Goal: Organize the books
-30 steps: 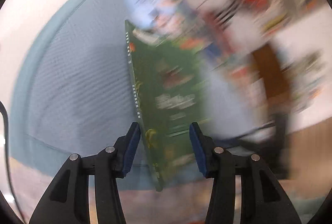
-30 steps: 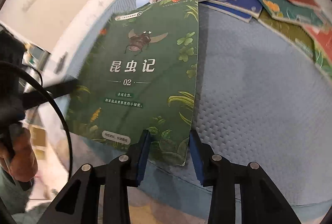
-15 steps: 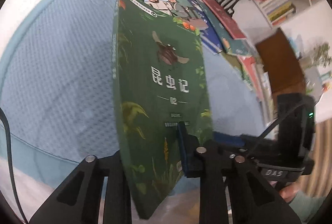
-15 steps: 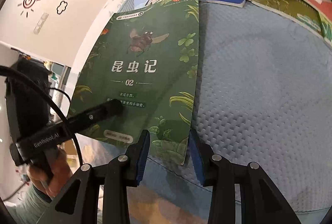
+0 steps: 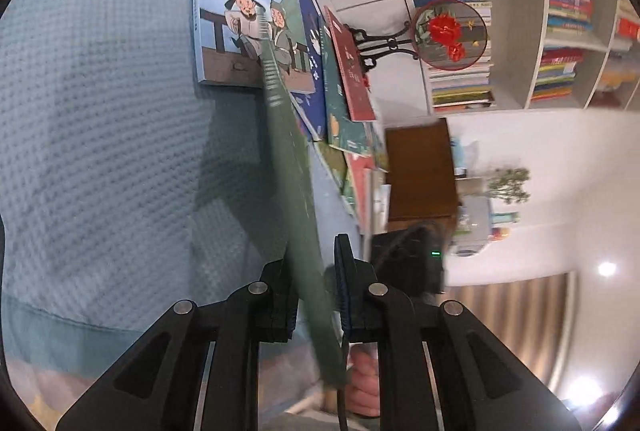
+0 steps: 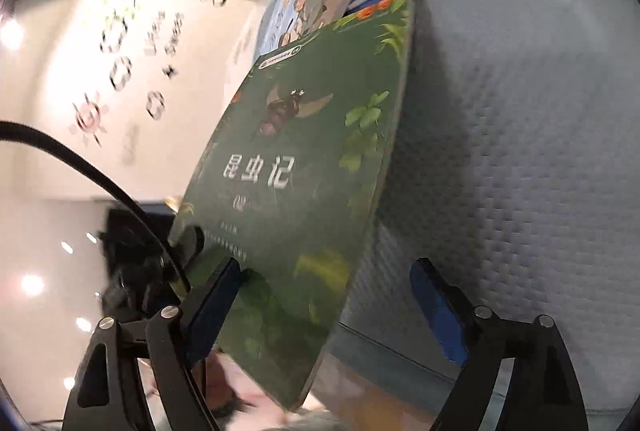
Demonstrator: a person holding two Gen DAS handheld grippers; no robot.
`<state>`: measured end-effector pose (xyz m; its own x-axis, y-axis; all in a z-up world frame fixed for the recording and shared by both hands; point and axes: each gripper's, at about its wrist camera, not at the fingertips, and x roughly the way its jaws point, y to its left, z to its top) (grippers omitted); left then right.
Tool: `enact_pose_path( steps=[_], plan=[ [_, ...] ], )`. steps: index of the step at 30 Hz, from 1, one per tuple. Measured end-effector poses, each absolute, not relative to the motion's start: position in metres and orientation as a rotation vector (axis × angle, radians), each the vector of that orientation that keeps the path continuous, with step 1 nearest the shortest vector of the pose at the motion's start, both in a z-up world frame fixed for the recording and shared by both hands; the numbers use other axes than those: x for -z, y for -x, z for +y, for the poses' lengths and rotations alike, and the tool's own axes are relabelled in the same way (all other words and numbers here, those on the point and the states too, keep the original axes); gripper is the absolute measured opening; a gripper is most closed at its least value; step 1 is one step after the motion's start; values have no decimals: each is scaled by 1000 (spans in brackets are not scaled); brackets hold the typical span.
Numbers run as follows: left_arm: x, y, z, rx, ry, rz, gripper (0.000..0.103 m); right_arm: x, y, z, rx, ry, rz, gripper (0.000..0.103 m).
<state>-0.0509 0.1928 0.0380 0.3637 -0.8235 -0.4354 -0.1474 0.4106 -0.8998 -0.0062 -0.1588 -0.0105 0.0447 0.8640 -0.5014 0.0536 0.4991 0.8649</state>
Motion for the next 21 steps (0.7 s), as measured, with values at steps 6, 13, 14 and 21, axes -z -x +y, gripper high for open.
enact_pose_path(
  steps=[6,13,14,21],
  plan=[
    [-36,42,205,544,924,1215,11,-4,20,-144,-687,-804,1372,32],
    [-67,38,207,566,615,1174,11,-84,44,-83,-601,-285,1193,31],
    [-74,37,214,563,594,1149,11,-91,44,-75,-608,-254,1174,31],
    [-86,11,270,496,564,1084,14,-114,7,0,-671,-187,1123,31]
  ],
)
